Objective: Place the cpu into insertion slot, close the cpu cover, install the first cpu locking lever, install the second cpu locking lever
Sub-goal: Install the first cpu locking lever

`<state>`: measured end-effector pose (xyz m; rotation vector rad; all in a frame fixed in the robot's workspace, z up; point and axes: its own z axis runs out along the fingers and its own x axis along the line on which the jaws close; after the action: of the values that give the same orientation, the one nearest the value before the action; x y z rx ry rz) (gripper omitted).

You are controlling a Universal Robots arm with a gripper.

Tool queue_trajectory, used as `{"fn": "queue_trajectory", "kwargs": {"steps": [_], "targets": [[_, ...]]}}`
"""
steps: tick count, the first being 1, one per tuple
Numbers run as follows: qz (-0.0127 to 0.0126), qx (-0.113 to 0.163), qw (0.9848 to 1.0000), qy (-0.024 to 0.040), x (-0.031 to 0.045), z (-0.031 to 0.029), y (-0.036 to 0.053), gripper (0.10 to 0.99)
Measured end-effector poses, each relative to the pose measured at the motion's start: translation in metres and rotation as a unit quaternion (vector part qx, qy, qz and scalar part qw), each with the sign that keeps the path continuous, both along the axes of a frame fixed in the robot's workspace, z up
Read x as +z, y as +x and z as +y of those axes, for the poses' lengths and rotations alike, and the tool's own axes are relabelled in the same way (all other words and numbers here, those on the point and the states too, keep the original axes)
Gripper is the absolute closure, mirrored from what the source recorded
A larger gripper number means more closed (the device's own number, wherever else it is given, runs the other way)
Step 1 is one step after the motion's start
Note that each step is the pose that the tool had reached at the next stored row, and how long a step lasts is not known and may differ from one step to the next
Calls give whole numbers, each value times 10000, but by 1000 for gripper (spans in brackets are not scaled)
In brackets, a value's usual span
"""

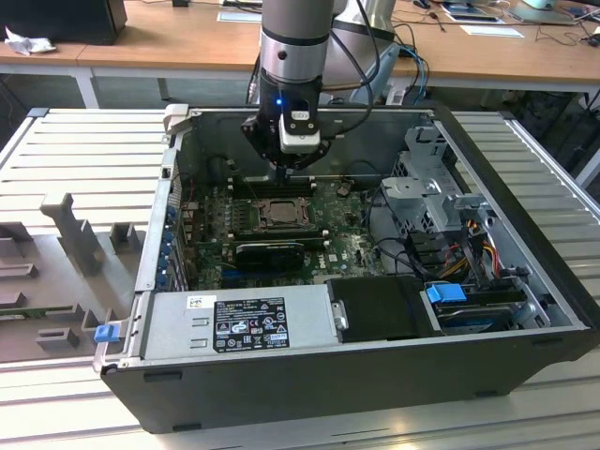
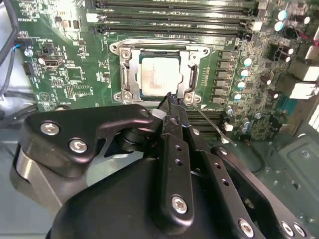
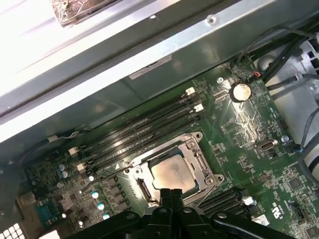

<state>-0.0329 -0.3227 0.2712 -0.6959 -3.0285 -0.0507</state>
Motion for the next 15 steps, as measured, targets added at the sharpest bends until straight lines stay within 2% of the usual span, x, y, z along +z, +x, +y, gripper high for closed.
{"fn": "queue_trajectory", "kwargs": {"steps": [3, 5, 7, 14, 15], "targets": [[0, 222, 9998, 0, 0, 0, 0, 980], [0, 441, 9990, 0, 0, 0, 0, 980], [0, 534, 9986, 0, 0, 0, 0, 980], [0, 1002, 9950, 0, 0, 0, 0, 980], [0, 1113, 9938, 0, 0, 0, 0, 980]]}}
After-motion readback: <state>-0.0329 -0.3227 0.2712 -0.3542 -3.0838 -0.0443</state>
